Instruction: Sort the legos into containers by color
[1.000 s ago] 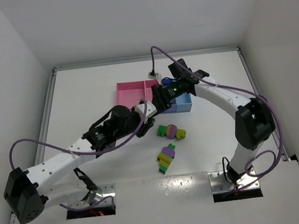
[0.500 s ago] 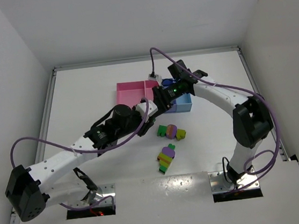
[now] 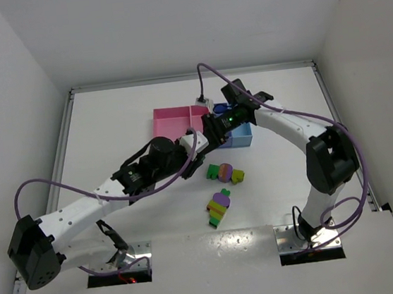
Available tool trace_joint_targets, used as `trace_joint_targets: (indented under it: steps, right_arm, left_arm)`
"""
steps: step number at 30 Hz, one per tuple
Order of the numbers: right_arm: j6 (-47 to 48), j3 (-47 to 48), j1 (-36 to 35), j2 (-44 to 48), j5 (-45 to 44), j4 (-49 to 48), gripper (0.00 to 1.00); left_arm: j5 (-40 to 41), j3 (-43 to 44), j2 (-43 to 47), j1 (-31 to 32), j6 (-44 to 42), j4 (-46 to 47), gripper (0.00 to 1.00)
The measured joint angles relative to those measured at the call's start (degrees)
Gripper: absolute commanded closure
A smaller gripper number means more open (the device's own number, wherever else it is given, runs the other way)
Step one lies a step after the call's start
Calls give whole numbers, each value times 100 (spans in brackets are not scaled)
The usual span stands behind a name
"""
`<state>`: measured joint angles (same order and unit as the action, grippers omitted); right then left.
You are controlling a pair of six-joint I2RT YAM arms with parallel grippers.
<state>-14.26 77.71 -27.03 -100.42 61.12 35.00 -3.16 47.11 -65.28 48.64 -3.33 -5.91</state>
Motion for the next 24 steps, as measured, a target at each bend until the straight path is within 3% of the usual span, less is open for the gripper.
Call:
trace_joint_targets:
  steps: [2, 3, 7, 16, 24]
  right_arm:
    - [44, 0, -2, 0, 11, 26, 95]
    - [76, 0, -2, 0, 28, 42, 98]
    - [249, 0, -52, 0, 297, 129, 100]
    - [400, 0, -28, 0, 769, 208, 100]
    - [415, 0, 501, -20, 1062, 229, 100]
  left_arm:
    - [4, 2, 0, 7, 2, -4, 58]
    - [9, 2, 0, 9, 4, -2, 46]
    - [66, 9, -17, 13, 94, 33, 30]
    - [9, -57, 138, -37, 243, 81, 27]
    - [-1102, -739, 1381, -793, 474, -138, 24]
